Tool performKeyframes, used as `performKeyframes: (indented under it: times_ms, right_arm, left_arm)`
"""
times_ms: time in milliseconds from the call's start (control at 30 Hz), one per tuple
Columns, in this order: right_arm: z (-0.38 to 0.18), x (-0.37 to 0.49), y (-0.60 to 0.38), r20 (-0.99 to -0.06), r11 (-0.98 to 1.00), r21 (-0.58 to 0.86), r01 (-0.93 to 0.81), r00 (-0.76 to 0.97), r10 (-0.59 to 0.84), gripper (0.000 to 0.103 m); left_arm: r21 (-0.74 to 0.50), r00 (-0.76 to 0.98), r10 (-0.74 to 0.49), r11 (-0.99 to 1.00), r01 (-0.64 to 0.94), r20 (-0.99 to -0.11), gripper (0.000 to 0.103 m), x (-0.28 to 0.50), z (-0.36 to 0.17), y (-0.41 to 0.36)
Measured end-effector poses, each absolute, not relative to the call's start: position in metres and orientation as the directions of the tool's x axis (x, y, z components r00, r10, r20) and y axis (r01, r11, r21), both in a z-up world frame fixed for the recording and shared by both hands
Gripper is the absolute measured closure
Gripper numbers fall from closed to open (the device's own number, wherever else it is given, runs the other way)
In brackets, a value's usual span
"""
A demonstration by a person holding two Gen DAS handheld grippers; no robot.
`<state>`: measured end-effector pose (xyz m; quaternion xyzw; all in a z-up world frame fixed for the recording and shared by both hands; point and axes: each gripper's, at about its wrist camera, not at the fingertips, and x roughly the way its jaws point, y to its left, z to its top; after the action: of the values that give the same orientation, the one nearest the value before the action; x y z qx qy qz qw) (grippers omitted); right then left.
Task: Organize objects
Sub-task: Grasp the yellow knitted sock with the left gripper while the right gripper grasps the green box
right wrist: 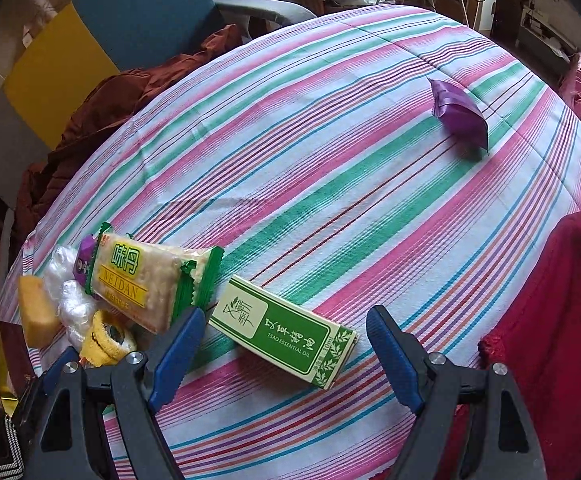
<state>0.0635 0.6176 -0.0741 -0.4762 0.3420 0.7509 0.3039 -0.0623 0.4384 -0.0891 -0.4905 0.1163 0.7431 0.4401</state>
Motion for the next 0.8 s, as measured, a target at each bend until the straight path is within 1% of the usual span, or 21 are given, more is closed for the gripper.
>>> performKeyframes:
  times_ms: [67, 167, 567, 667, 733, 767, 800]
  right_arm:
    - [-0.074, 0.062, 0.618, -0.924, -0.579, 0.218, -0.786, -0.357, 0.137, 0.018]
    - [-0.075, 0.063, 0.621, -0.926, -0.575, 0.206, -0.792, -0.348, 0.148, 0.019]
    - [-0.078, 0.063, 0.622, -0.927, -0.576, 0.212, -0.79, -0.349, 0.137, 0.017]
    - [-0.083, 0.055, 0.623, -0.926, -0.583, 0.232, -0.779, -0.361, 0.114, 0.018]
    - [-0.084, 0.053, 0.62, -0.918, -0.596, 0.274, -0.755, -0.39, 0.072, 0.029]
    - [-0.082, 0.053, 0.618, -0.917, -0.603, 0.27, -0.75, -0.392, 0.078, 0.029]
    - [-0.079, 0.054, 0.617, -0.915, -0.613, 0.261, -0.746, -0.393, 0.089, 0.032]
  left_arm:
    - [-0.233, -0.149, 0.546, -0.568, -0.79, -0.824, 0.054, -0.053, -0.086, 0.436]
    - [-0.218, -0.151, 0.559, -0.538, -0.814, -0.815, 0.058, -0.042, -0.083, 0.426]
    - [-0.258, -0.118, 0.586, -0.518, -0.815, -0.802, 0.059, -0.003, -0.079, 0.363]
    - [-0.262, -0.121, 0.585, -0.526, -0.809, -0.802, 0.059, 0.002, -0.079, 0.351]
    - [-0.267, -0.122, 0.583, -0.535, -0.802, -0.803, 0.06, 0.004, -0.078, 0.346]
    - [-0.266, -0.125, 0.582, -0.539, -0.799, -0.803, 0.061, 0.005, -0.076, 0.344]
    - [-0.265, -0.129, 0.582, -0.542, -0.798, -0.803, 0.061, 0.006, -0.074, 0.341]
